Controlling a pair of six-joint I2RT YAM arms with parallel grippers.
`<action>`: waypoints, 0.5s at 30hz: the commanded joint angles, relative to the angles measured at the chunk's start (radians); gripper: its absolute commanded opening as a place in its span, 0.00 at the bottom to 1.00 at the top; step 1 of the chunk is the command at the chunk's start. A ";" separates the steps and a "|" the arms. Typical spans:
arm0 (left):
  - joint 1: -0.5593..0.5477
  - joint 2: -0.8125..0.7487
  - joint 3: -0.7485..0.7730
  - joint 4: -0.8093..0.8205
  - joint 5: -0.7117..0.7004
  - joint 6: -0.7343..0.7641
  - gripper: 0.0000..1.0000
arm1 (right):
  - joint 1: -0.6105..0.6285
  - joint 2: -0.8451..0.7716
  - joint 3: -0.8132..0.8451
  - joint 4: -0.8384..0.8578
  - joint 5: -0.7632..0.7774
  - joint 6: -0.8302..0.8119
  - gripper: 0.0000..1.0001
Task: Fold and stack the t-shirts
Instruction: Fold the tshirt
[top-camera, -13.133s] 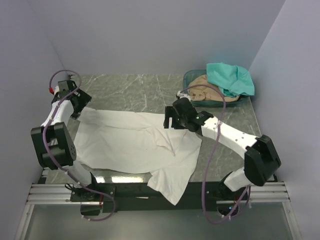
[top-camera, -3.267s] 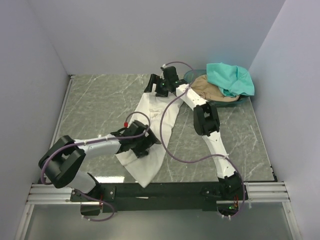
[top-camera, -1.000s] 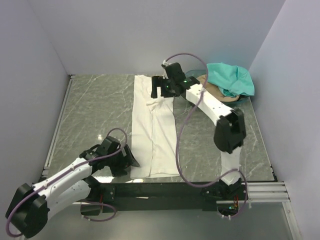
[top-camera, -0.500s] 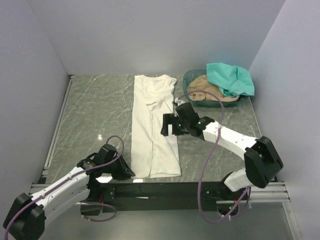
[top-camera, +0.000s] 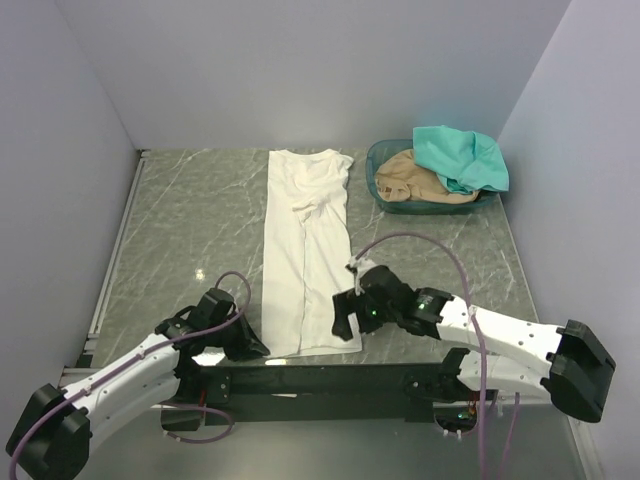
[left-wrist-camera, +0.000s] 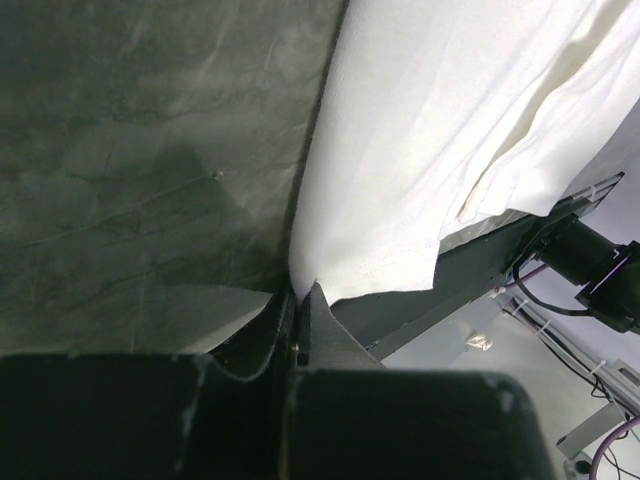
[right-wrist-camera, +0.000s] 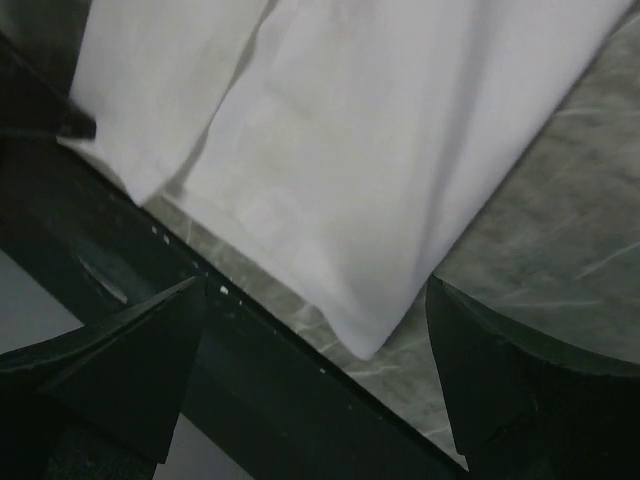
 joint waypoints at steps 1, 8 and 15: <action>-0.006 -0.013 -0.006 -0.056 -0.022 0.019 0.01 | 0.091 -0.001 -0.031 -0.011 -0.007 0.007 0.95; -0.006 -0.030 -0.009 -0.062 -0.038 0.002 0.01 | 0.170 0.056 -0.033 -0.065 0.053 0.042 0.88; -0.006 -0.028 0.019 -0.094 -0.067 0.025 0.01 | 0.199 0.125 -0.037 -0.074 0.079 0.059 0.74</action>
